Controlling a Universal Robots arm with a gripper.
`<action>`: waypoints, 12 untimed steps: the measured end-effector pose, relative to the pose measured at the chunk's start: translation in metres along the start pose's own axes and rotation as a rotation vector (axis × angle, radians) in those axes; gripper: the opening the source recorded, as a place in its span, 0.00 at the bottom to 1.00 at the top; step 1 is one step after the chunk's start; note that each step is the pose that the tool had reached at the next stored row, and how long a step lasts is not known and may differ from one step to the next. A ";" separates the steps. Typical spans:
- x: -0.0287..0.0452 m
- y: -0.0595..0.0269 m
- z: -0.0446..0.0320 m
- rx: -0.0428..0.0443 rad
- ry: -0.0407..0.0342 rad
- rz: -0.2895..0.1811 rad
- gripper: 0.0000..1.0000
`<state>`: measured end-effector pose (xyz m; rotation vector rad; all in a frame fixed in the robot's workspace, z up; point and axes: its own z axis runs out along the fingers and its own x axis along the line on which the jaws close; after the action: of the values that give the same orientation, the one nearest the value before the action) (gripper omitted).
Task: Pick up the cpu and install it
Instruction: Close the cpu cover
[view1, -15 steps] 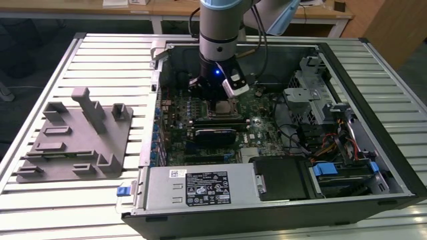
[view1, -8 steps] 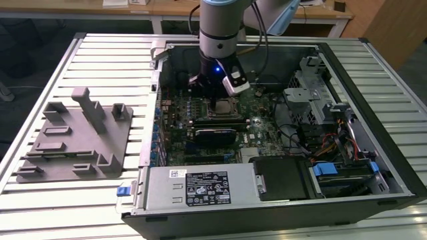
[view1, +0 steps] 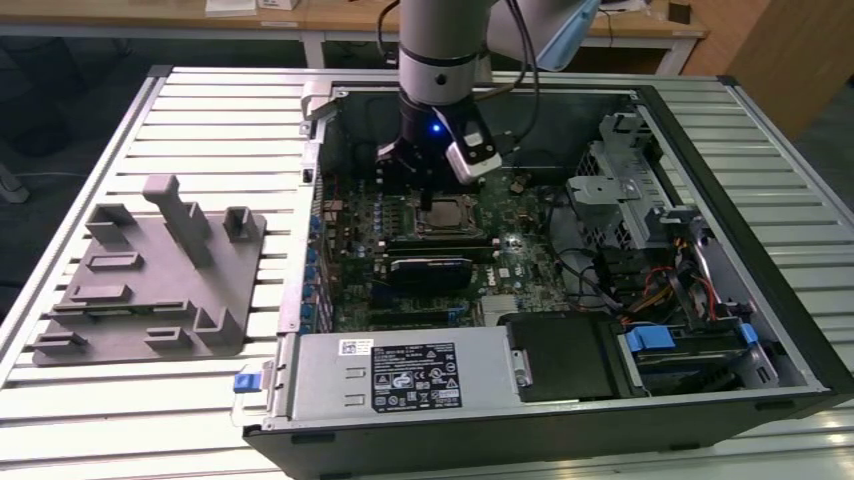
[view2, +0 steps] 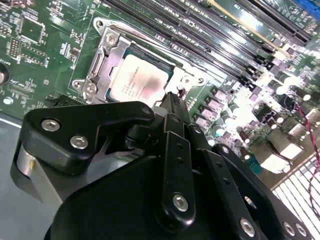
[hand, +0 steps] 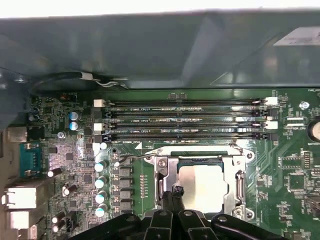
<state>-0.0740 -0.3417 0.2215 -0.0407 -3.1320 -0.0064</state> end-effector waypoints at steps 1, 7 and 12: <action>0.0000 0.0000 -0.0019 0.0000 0.0000 0.000 0.11; 0.0001 0.0001 -0.0126 0.0000 -0.0001 0.000 0.11; 0.0001 0.0000 -0.0130 0.0000 -0.0001 0.000 0.11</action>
<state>-0.0740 -0.3417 0.2345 -0.0406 -3.1321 -0.0064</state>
